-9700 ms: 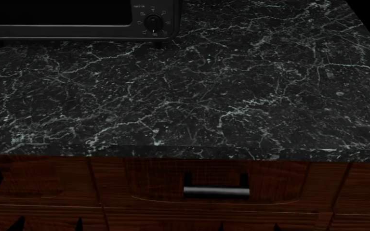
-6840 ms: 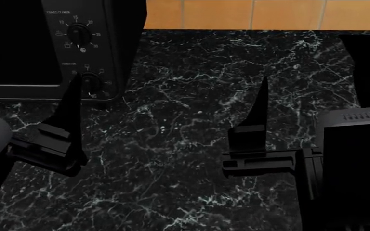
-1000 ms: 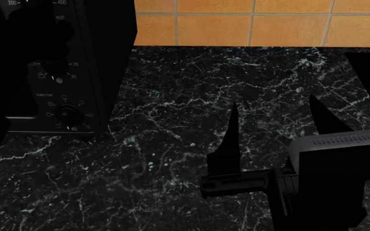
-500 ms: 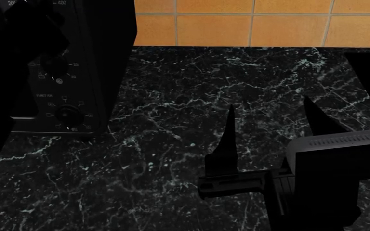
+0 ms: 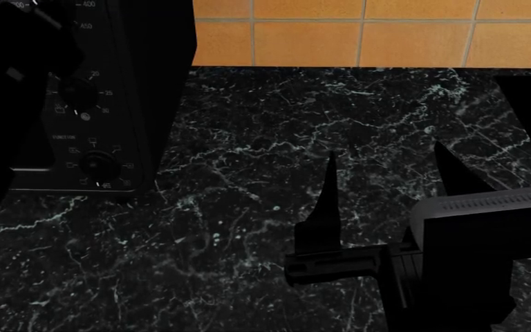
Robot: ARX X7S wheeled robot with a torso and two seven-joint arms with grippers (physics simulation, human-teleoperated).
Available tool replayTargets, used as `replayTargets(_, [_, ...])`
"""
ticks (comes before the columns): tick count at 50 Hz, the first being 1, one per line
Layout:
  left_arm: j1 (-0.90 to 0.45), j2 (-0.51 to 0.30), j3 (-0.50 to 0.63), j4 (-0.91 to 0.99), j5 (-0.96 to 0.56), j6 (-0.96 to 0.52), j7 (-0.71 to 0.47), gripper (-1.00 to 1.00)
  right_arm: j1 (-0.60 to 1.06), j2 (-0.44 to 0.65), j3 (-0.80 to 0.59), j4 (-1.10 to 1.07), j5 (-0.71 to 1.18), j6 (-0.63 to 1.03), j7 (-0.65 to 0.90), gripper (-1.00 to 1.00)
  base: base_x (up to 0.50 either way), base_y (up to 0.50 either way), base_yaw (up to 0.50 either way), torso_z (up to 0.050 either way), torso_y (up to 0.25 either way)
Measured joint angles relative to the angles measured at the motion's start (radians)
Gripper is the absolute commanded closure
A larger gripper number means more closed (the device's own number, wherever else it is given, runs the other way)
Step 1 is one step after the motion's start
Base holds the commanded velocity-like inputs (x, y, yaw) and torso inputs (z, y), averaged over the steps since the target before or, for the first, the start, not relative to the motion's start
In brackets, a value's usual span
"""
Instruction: Decrease the toaster oven temperature.
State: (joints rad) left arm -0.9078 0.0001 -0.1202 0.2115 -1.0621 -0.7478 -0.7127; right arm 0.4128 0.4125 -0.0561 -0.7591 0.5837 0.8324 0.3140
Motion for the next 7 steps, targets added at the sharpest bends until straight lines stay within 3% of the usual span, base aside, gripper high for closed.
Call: replayTargets(7, [0.005, 0.0, -0.02, -0.011, -0.04, 0.019, 0.011, 1.0, 0.001, 0.002, 0.0, 0.0, 0.004, -0.001, 0.002, -1.0, 0.0, 0.01, 0.01, -0.003, 0.0])
